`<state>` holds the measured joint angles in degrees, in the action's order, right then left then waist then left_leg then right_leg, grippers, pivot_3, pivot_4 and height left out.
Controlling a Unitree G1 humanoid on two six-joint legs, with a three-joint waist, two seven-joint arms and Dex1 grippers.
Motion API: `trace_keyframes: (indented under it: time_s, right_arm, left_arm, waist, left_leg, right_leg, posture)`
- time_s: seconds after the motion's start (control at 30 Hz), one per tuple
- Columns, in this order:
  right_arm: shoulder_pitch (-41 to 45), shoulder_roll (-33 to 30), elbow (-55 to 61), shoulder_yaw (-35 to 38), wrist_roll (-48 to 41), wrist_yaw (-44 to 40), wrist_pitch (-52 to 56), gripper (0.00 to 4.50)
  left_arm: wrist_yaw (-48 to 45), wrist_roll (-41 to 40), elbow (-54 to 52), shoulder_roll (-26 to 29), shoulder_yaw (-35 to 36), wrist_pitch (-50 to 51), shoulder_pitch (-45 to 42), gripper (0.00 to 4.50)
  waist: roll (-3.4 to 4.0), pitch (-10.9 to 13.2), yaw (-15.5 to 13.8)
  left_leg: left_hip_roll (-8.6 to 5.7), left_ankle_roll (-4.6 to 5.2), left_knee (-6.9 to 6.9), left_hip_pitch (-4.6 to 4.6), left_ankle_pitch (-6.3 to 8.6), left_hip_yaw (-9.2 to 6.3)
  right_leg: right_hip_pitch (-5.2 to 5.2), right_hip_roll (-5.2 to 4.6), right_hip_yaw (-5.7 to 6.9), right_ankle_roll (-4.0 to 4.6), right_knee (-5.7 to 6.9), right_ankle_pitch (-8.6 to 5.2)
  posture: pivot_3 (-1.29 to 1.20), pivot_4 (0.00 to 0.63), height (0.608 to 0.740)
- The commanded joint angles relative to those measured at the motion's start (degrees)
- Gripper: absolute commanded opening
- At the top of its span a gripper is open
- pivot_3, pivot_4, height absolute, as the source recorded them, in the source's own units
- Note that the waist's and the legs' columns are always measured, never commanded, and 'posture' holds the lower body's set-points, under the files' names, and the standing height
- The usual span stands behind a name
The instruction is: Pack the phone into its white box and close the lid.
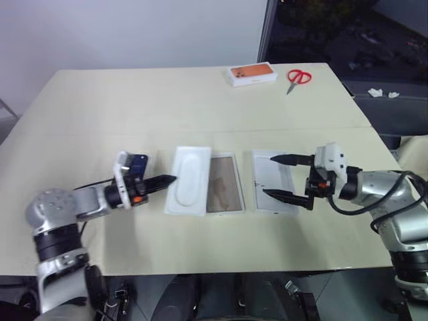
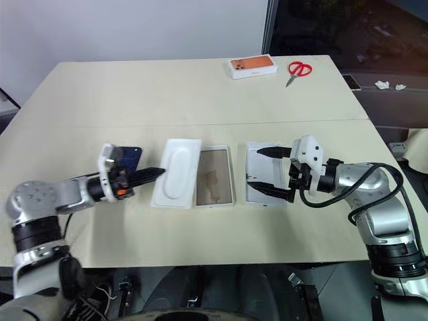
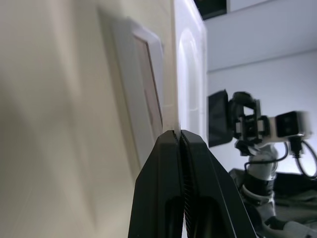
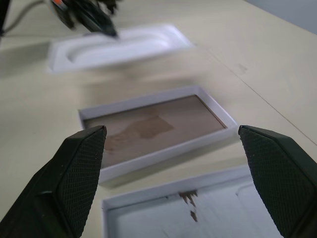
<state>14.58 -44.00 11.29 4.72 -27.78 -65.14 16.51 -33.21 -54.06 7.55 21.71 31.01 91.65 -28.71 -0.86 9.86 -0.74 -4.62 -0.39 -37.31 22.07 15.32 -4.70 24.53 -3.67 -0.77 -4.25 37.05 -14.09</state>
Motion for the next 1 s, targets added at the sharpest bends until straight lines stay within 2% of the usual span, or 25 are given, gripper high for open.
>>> trace_keyframes:
  time_s: [0.03,0.3,0.53,0.63,0.83,1.0]
  right_arm:
    - [0.95,-0.20,0.61,0.87,-0.01,-0.01,-1.34,4.50]
    - [0.58,-0.09,1.01,0.74,0.84,1.24,-1.36,4.50]
    - [0.05,-0.15,1.38,1.06,1.17,2.27,-1.42,4.50]
    - [0.09,0.01,1.45,0.99,1.43,2.50,-1.45,4.50]
    - [0.16,0.13,1.65,0.91,1.37,2.92,-1.27,4.50]
    - [-0.22,0.25,1.85,0.85,1.31,3.17,-1.26,4.50]
  left_arm:
    - [6.66,0.27,-3.89,-5.03,2.49,-3.23,-2.84,0.02]
    - [16.59,-0.34,-5.97,-15.22,2.42,-4.81,-4.38,0.02]
    - [18.23,-1.05,-7.99,-15.60,1.78,-4.01,-2.05,0.02]
    - [17.98,-1.05,-8.39,-15.18,0.67,-4.46,-1.84,0.88]
    - [17.65,-2.56,-10.40,-15.04,-0.46,-2.86,-1.28,3.81]
    - [15.77,-5.07,-11.39,-12.57,0.17,-1.70,-1.51,3.81]
  waist:
    - [-0.01,0.01,0.05]
    - [-0.04,0.02,-0.05]
    - [-0.06,0.03,0.09]
    - [-0.06,0.03,0.04]
    - [-0.06,0.03,-0.02]
    - [-0.06,0.03,0.17]
  left_leg:
    - [0.00,-0.01,0.00,0.00,0.00,0.01]
    - [0.04,-0.12,-0.03,0.00,0.04,0.04]
    - [0.06,-0.16,-0.04,0.00,0.03,0.04]
    - [0.06,-0.16,-0.05,0.01,0.03,0.05]
    - [0.05,-0.18,-0.05,0.02,0.02,0.05]
    - [0.06,-0.18,-0.04,0.01,0.02,0.04]
  right_leg:
    - [0.00,0.00,0.00,0.00,0.00,0.00]
    - [0.01,0.07,-0.02,0.00,-0.01,0.00]
    - [0.02,0.11,-0.02,0.00,0.01,0.00]
    - [0.02,0.11,-0.02,0.00,0.01,0.00]
    - [0.01,0.10,-0.02,0.00,-0.01,0.00]
    - [0.01,0.11,-0.02,0.00,0.00,0.00]
  posture:
    - [0.00,0.150,0.740]
    - [0.00,0.150,0.740]
    - [0.00,0.150,0.740]
    - [0.00,0.150,0.740]
    - [0.00,0.150,0.740]
    - [0.00,0.150,0.740]
